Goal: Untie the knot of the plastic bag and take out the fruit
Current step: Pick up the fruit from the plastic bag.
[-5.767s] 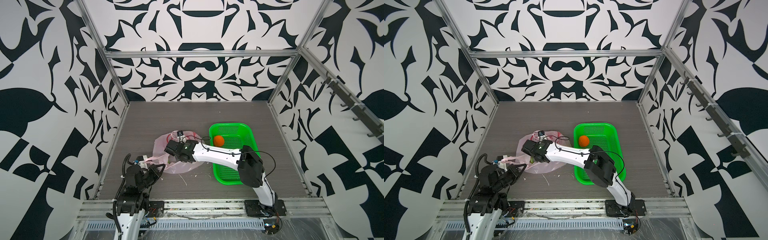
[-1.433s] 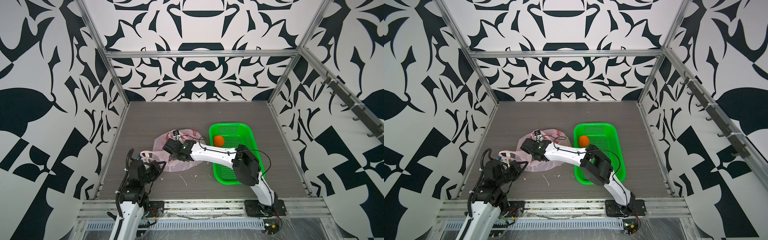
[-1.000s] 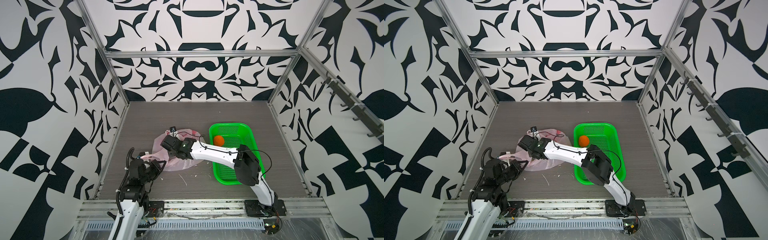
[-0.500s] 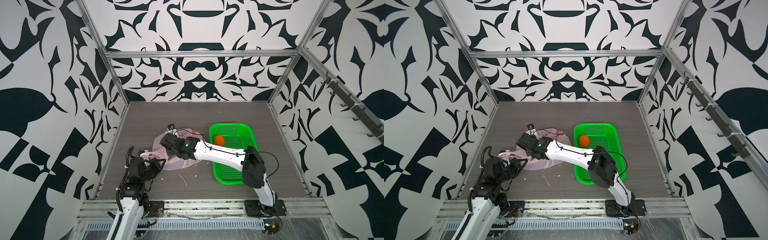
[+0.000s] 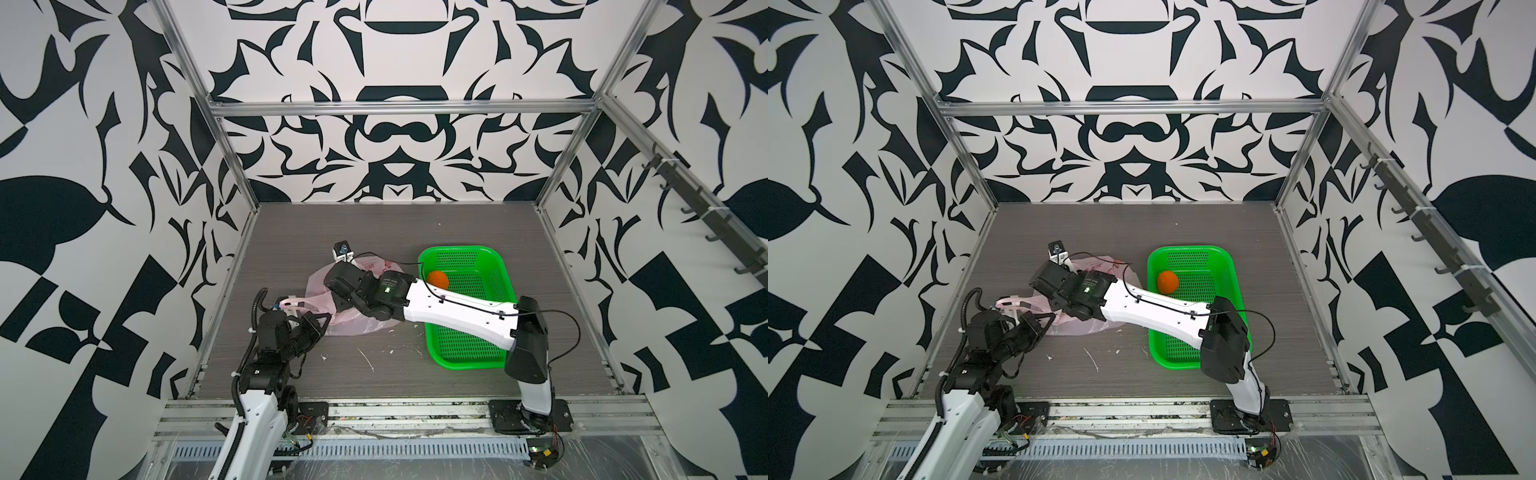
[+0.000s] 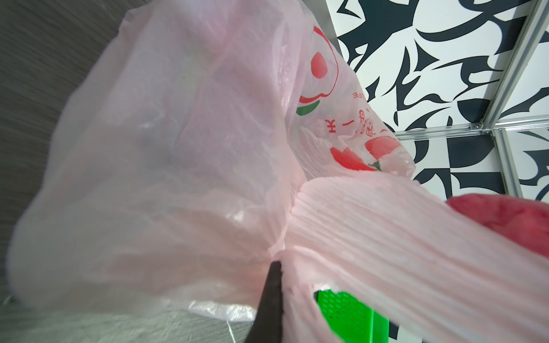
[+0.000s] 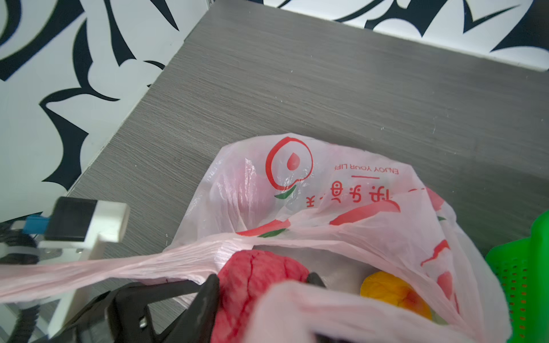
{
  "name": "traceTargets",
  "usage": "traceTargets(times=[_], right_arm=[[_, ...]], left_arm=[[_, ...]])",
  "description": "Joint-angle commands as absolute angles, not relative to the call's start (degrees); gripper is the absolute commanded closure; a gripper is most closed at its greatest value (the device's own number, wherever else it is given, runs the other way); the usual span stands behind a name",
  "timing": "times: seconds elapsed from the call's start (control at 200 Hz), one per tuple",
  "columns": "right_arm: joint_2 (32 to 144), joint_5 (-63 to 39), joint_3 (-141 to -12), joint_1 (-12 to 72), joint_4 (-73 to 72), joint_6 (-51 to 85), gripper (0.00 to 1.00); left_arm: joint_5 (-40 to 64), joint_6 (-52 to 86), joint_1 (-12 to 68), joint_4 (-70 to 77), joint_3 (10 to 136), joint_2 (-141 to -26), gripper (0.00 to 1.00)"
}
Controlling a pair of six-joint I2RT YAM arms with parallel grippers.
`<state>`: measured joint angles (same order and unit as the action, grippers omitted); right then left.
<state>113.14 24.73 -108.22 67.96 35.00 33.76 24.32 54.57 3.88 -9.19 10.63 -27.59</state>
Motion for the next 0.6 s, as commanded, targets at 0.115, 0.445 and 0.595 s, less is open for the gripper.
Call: traceTargets(times=[0.115,0.445,0.595], right_arm=[[110.95,25.12,-115.52,68.03,33.78,28.89,0.85],[113.91,24.24,-125.83,66.91,32.96,24.78,0.85],[112.94,26.96,-126.99,65.86,33.30,22.37,0.86]], left_arm=[[24.21,53.96,3.85,-8.09,12.17,-27.07,1.00],[24.29,54.13,3.87,-8.16,12.22,-26.59,1.00],[24.29,54.14,3.82,-8.35,12.05,-26.14,1.00]])
